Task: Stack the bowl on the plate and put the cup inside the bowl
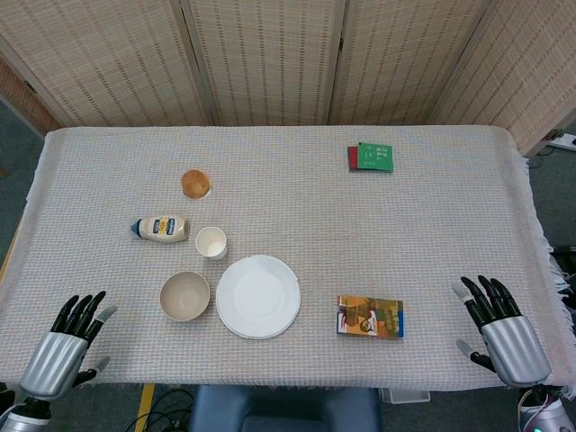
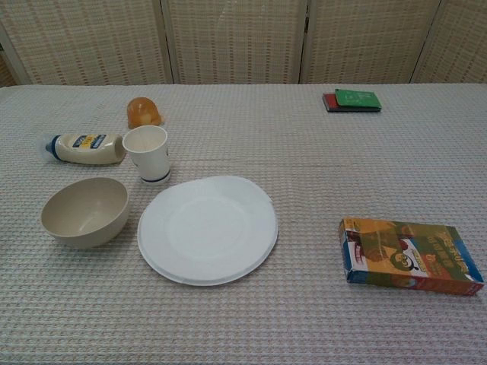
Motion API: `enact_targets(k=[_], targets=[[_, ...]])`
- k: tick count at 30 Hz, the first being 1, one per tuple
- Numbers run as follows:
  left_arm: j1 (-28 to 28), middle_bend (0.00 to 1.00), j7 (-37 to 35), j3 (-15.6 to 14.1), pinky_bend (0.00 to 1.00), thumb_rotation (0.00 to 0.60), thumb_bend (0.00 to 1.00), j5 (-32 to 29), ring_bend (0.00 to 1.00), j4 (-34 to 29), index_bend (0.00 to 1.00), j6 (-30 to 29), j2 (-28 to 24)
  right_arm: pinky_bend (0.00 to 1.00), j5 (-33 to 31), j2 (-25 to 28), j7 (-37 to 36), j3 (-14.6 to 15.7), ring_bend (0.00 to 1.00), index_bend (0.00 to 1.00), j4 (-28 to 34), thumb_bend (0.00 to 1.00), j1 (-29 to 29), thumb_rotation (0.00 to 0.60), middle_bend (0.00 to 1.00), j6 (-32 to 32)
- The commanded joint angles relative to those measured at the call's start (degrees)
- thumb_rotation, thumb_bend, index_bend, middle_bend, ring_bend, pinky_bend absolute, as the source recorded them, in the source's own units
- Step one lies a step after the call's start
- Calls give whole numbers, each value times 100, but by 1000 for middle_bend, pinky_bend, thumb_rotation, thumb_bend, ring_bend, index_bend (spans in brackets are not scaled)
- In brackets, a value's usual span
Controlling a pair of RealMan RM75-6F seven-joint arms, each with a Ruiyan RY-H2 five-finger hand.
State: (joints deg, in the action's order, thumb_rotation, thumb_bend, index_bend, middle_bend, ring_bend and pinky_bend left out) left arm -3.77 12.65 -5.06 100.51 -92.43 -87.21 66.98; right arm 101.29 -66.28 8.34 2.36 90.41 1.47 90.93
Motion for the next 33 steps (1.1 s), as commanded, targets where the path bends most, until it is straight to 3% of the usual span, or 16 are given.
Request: enact_targets(k=[1,10,15,25,33], targets=[[-21,0,12,8,57,600,231,-11,0,4,169,39,12,77,-44,4,-6,-18,3,91,0,166,6,600,78,-12],[-90,0,-2,-68,57,600,231,107,0,20,181,163,49,77,-35,-4,26,-8,3,91,17,165,1,600,78,-8],[-254,1,14,-43,57,600,231,62,0,35,241,465,164,77,-78,-36,110,-21,3,91,15,165,21,600,78,-73],[-961,12,141,236,57,600,231,131,0,-110,338,1227,473,77,-298,-97,178,-128,3,91,35,166,162,600,78,-341],[-1382,12,220,572,57,600,242,-364,0,208,382,1769,896,77,-221,-161,272,-106,3,91,14,165,177,600,78,-315]])
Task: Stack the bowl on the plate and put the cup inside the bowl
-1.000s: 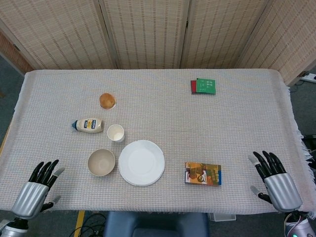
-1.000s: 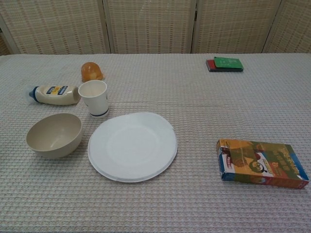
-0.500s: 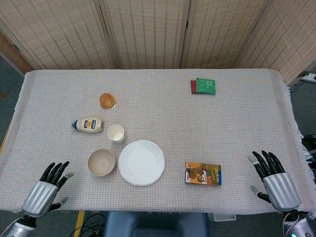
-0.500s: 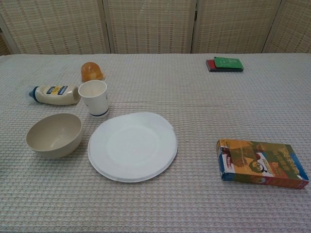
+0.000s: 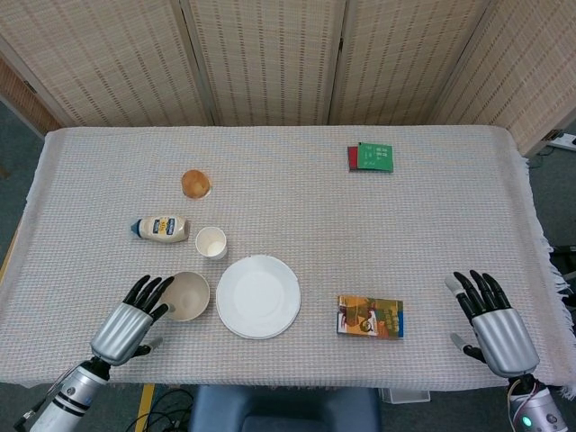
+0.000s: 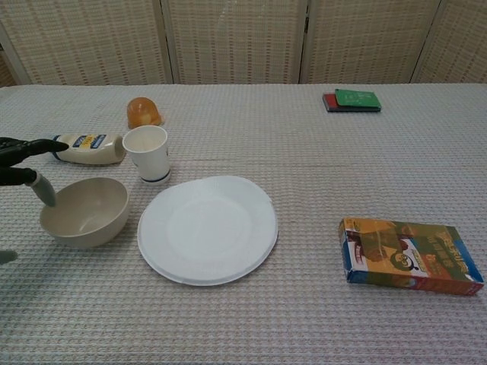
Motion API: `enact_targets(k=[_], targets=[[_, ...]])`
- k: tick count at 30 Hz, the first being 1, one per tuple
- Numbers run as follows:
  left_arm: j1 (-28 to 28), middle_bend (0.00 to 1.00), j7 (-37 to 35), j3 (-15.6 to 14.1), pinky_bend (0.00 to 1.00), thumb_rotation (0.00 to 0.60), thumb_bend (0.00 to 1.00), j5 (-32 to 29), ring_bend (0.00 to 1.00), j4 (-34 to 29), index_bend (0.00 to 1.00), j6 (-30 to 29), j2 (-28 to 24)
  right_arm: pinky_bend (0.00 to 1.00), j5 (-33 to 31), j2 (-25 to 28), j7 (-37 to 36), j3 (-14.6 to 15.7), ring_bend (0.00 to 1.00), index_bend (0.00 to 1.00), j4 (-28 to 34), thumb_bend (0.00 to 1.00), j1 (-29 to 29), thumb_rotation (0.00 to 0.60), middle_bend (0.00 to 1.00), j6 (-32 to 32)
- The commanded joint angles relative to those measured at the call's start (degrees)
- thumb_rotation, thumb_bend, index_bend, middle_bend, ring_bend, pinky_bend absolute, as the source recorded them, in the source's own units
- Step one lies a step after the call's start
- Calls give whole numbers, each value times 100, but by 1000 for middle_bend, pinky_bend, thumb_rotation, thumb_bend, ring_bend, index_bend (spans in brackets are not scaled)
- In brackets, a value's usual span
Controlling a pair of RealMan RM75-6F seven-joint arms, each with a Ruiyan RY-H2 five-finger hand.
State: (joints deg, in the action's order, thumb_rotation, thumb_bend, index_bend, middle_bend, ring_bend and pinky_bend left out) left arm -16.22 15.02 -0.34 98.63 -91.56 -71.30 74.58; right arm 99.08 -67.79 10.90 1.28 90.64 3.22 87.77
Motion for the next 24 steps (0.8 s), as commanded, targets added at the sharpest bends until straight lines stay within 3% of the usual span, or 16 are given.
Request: enact_targets(k=[1,14,24], targets=[[-179,12,-60,113,57,600,243,-216,0,154,387,233,162,77,-11,-16,24,-1,3,91,-12,165,3,600,78,-3],[-560,35,-320,107,57,600,349,-299,0,714,526,442,545,77,-111,20,28,-26,3,91,23,165,-60,600,78,108],[-619,42,-430,22,57,600,354,-381,0,854,544,401,627,77,-109,13,7,-33,3,91,8,165,-53,600,78,120]])
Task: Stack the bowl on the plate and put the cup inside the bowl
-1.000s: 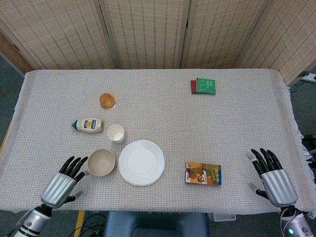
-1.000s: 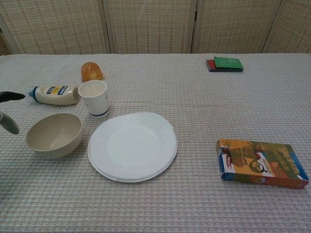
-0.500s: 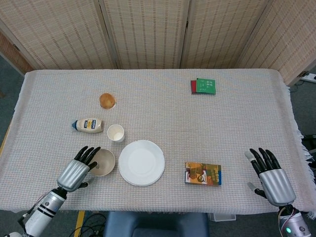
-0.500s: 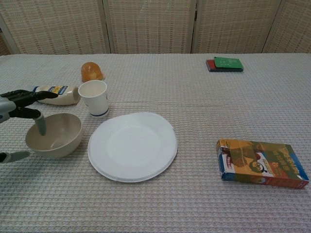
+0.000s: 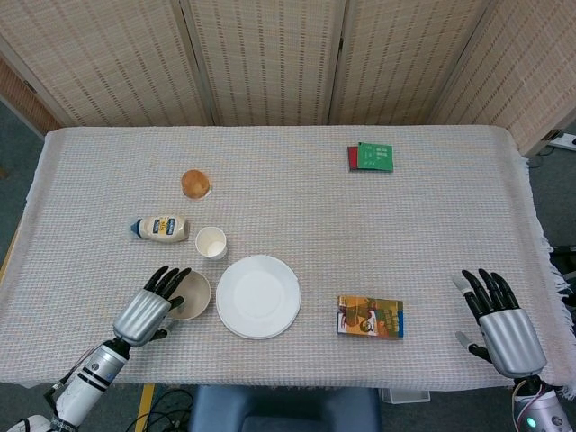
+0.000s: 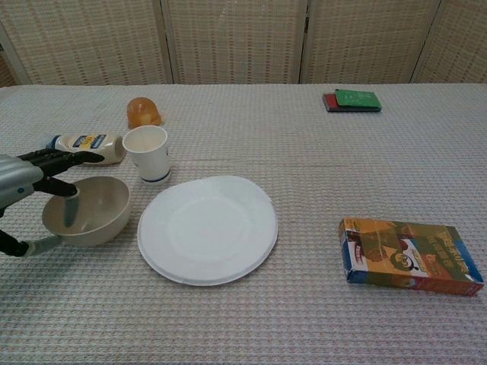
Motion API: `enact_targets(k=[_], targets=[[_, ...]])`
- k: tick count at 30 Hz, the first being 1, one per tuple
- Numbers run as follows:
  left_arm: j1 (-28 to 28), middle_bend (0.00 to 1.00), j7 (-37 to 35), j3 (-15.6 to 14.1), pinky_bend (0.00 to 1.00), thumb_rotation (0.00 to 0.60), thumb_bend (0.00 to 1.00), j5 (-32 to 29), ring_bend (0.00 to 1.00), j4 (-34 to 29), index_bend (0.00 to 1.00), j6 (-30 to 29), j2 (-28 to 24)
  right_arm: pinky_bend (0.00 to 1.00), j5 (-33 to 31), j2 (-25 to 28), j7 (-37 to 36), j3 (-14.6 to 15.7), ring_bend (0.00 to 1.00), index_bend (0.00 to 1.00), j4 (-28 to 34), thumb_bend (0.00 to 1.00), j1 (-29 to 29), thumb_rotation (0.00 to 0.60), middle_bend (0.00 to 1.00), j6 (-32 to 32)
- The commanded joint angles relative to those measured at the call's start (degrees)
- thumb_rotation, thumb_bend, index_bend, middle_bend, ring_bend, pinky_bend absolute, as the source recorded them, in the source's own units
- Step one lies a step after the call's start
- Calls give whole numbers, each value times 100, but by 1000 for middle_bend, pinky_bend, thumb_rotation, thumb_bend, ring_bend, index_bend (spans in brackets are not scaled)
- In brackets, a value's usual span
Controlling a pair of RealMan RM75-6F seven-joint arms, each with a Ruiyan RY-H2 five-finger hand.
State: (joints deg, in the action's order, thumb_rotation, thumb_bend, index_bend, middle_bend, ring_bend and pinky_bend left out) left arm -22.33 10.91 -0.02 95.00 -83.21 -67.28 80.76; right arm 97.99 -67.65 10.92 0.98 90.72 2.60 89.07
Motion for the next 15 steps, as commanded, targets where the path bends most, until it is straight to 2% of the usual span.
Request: enact_targets(k=[1,7,15], targets=[[-11,42,-30,-13,57,600,353,-31,0,37,545,-5,16,77,0,-3,10,-5,3,91,1,165,12,600,78,-16],[-35,44,-81,-50,57,600,353,-83,0,105,559,-24,51,77,-13,-9,13,-13,3,91,4,165,19,600,78,-20],[-35,70,-32,-77,57,600,382,-90,0,204,648,-155,150,77,-15,-13,-11,-26,3,91,0,165,31,600,78,-9]])
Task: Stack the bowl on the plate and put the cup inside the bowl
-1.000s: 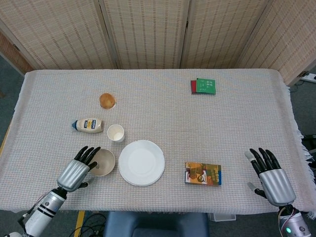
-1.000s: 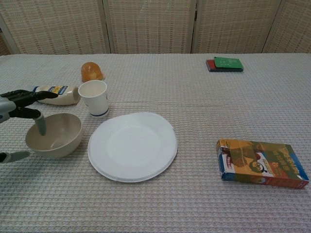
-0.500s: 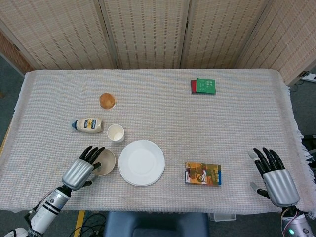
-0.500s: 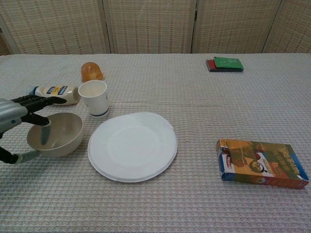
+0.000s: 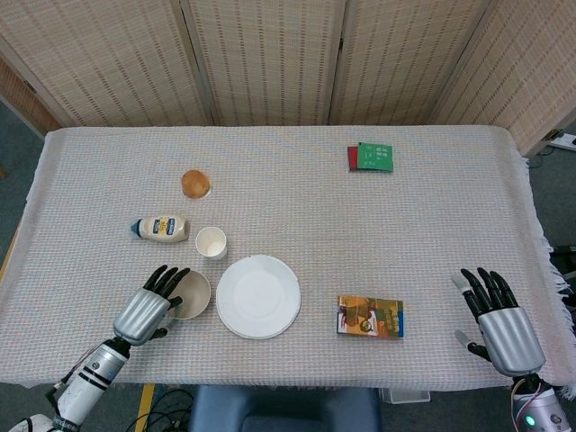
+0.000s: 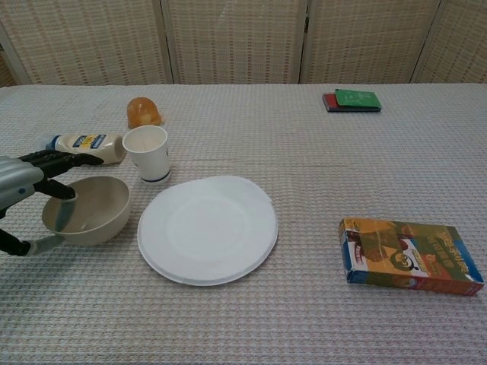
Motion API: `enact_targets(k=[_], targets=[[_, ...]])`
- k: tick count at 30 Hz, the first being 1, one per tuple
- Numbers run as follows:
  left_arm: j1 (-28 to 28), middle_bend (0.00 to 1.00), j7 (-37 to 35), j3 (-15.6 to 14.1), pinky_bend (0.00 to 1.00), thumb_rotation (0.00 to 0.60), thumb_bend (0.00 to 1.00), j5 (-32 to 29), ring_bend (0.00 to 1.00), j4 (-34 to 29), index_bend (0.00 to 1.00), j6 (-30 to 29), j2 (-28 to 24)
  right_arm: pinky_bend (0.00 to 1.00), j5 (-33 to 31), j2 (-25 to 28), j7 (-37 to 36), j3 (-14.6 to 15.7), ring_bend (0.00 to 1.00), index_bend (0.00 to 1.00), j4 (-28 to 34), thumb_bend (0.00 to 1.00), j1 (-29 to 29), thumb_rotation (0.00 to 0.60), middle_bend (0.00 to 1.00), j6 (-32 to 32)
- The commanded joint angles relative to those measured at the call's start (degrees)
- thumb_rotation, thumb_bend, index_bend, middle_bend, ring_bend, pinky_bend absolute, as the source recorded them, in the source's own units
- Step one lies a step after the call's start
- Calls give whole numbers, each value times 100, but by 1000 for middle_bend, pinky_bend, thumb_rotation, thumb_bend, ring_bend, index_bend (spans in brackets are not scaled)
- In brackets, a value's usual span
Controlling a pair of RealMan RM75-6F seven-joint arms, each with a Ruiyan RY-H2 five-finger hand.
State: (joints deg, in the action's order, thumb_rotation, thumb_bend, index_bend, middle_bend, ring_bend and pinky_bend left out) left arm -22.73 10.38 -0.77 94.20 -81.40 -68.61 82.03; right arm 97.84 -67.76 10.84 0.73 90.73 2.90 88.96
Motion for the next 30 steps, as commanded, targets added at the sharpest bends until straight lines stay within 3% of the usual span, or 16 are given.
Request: enact_targets(k=[1,9,16,23,30], targets=[[11,70,36,-6,57,600,387,-15,0,41,657,-40,43,77,1,-2,-4,-2,3,91,-3,165,2,600,78,2],[43,70,51,-41,57,600,397,0,0,152,678,-197,150,77,11,-29,68,9,3,91,-1,165,-15,600,78,24],[40,70,375,-25,57,600,398,118,0,-241,677,-391,-54,77,8,-41,95,7,3,91,5,165,-19,600,78,32],[-75,70,1220,44,57,600,398,105,0,-1035,678,-235,-298,77,-22,-15,-15,-30,3,91,-8,165,20,600,78,10],[-294,70,2446,224,57,600,398,-285,0,-1789,678,262,-343,77,-318,51,-319,-226,3,91,-94,163,195,600,78,-224]])
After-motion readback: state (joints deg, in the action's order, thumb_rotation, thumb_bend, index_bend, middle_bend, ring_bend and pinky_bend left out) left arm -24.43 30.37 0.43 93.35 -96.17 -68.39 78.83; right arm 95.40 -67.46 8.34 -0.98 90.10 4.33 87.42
